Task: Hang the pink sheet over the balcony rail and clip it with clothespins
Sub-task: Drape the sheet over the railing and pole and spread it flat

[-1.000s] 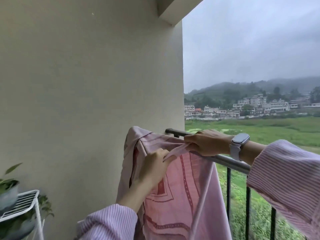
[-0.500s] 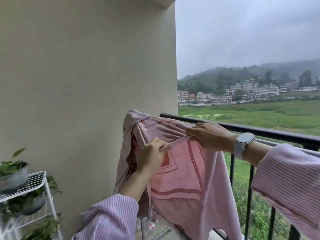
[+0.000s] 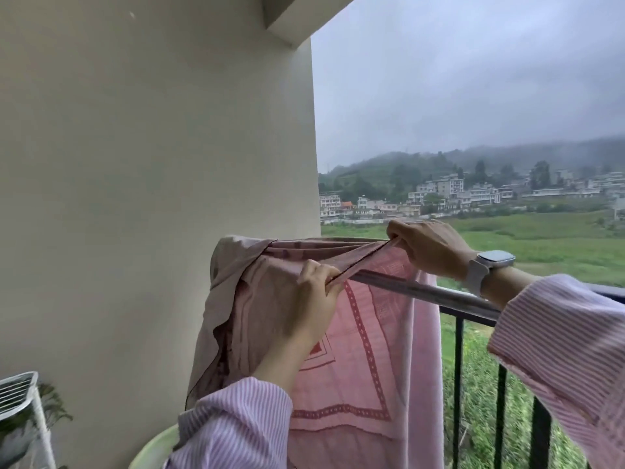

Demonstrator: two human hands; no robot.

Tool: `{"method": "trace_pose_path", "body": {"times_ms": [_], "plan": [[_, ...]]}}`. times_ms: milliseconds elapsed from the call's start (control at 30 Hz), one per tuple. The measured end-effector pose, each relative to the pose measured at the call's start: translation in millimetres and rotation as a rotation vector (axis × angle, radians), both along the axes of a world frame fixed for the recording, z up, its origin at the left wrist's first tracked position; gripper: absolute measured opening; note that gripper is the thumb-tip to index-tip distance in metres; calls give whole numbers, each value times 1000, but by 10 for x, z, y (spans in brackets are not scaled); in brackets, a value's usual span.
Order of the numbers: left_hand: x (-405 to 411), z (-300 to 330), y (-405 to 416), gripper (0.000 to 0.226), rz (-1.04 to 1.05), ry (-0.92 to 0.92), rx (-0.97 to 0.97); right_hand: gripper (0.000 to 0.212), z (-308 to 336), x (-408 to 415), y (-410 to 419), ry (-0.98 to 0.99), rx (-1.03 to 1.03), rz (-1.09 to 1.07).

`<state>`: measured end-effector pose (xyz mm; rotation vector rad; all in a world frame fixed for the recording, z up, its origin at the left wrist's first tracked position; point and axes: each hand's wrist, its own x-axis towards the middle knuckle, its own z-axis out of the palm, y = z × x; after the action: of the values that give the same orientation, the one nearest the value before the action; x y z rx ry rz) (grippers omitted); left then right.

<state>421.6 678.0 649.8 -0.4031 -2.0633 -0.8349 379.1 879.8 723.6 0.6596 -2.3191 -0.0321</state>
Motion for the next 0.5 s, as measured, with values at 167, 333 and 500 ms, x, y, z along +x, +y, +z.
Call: {"method": "trace_pose_path", "body": {"times_ms": [167, 333, 500], "plan": [[-293, -603, -334, 36, 153, -272, -54, 29, -145, -341, 183, -482, -83, -206], [-479, -922, -302, 68, 134, -424, -61, 34, -292, -276, -397, -372, -10, 188], [-707, -1161, -74, 71, 144, -489, 35, 30, -810, -453, -706, 75, 608, 123]]}}
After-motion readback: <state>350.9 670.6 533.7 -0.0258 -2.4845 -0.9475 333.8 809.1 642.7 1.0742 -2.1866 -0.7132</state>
